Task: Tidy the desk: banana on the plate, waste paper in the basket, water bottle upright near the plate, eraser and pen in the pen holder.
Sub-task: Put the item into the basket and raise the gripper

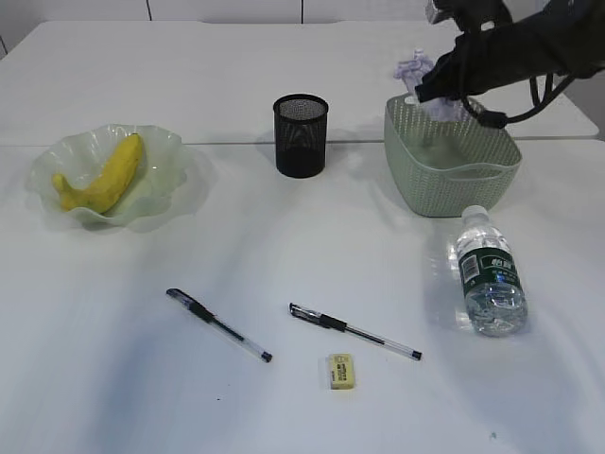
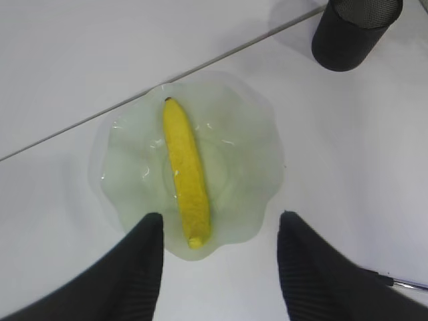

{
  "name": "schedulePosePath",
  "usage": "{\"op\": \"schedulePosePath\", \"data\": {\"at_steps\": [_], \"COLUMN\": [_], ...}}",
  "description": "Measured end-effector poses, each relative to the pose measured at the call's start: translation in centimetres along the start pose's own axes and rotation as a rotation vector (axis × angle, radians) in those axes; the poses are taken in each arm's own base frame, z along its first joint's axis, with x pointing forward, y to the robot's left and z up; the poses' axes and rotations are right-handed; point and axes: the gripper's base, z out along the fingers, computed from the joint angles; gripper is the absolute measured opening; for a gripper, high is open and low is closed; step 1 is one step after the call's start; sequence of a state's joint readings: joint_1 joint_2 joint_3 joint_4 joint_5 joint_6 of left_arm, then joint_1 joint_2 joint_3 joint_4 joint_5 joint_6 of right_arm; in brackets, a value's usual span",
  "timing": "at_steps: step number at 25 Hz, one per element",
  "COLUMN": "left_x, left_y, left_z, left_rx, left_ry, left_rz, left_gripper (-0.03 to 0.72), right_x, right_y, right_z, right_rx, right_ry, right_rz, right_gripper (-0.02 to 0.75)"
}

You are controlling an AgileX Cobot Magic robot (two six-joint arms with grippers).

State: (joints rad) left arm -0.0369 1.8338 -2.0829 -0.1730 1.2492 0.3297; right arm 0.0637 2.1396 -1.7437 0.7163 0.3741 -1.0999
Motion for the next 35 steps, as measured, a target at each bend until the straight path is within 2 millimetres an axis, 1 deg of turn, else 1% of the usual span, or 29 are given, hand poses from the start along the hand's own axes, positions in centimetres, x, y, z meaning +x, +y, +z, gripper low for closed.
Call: {"op": "schedulePosePath", "data": {"at_steps": [4,8,12,15,19,21,22,26,27,30,35], "left_x": [0.0,0.0,-0.1,-0.1,-0.1,-0.1,-0.1,-0.1,-0.2,-0.2,-0.3], "left_y": [-0.1,-0.1,-0.2,-0.3,-0.3,-0.3,-0.4,-0.4,-0.4,-0.5,-0.7], "left_z": [0.0,0.0,0.0,0.0,0.0,0.0,0.0,0.0,0.0,0.0,0.0], "left_rx": [0.008,0.016,0.026,0.035,0.037,0.038,0.04,0.045,0.049,0.06,0.078], "left_ry": [-0.003,-0.005,-0.009,-0.012,-0.013,-0.013,-0.014,-0.015,-0.017,-0.02,-0.027], "left_rz": [-0.003,-0.006,-0.009,-0.012,-0.013,-0.013,-0.014,-0.016,-0.017,-0.021,-0.027], "left_gripper": [0.38,0.38,0.38,0.38,0.38,0.38,0.38,0.38,0.38,0.38,0.38], "right_x": [1.6,3.0,3.3,3.5,4.2,4.9,5.1,5.3,5.3,5.3,5.3], "right_y": [0.3,0.5,0.3,0.0,-0.9,-1.5,-1.6,-1.9,-1.9,-1.9,-1.7], "right_z": [1.6,2.6,2.7,2.6,2.5,2.6,2.7,2.7,2.7,2.7,2.7], "right_rx": [-0.02,-0.027,-0.011,-0.004,0.012,0.021,0.021,0.023,0.022,0.022,0.008], "right_ry": [0.044,0.087,0.109,0.12,0.133,0.145,0.149,0.154,0.155,0.156,0.157], "right_rz": [0.0,-0.036,-0.104,-0.122,-0.069,-0.045,-0.039,-0.033,-0.034,-0.032,-0.015], "right_gripper": [-0.005,-0.005,-0.005,-0.005,0.008,0.046,0.078,0.232,0.261,0.295,0.303]}}
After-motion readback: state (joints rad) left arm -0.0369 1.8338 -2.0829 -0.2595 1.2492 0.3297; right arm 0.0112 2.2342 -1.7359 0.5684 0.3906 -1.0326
